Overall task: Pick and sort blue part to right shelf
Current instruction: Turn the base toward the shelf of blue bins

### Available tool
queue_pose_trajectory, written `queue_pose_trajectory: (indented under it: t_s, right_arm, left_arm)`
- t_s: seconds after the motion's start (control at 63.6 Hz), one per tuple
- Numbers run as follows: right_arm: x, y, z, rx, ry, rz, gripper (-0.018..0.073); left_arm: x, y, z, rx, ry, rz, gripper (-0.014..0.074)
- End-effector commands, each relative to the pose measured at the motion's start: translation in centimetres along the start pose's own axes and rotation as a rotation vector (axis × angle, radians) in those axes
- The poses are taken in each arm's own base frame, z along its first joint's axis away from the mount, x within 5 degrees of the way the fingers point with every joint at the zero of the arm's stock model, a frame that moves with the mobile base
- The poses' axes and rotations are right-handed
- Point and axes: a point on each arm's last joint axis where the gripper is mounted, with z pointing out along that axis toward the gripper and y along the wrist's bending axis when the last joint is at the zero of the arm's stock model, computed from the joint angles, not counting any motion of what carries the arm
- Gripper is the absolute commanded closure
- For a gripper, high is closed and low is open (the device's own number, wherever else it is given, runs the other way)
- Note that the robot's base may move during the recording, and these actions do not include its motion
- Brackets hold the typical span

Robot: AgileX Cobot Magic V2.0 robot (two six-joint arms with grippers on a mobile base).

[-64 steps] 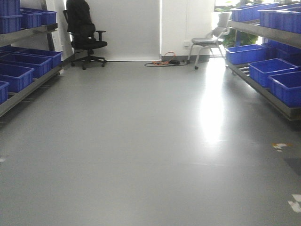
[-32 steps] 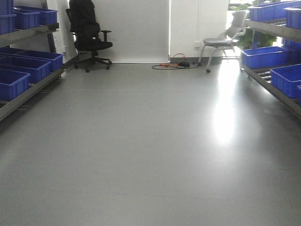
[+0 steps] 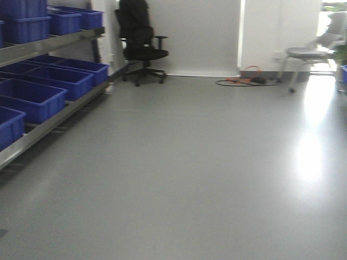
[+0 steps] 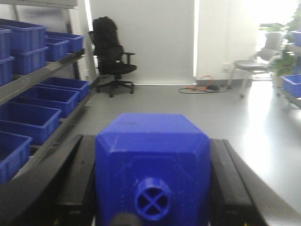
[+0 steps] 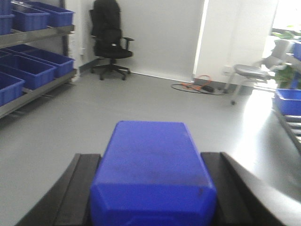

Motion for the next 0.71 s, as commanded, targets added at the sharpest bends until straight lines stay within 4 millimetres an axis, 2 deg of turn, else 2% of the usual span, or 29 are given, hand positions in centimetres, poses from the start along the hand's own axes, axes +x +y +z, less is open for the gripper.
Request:
queue_pose_trajectory:
  t_s: [0.0,0.691]
  right_arm:
    - [-1.83,-0.14,-0.10,0.012,-0.115,-0.015,0.0160]
    - [-1.83,-0.14,-0.10,0.012,-0.115,-0.015,0.0160]
  left_arm:
    - [-1.70,0.13,-0.05,-0.015,-0.107,-0.018,0.0188]
    - [-1.70,0.13,-0.05,-0.015,-0.107,-0.018,0.0188]
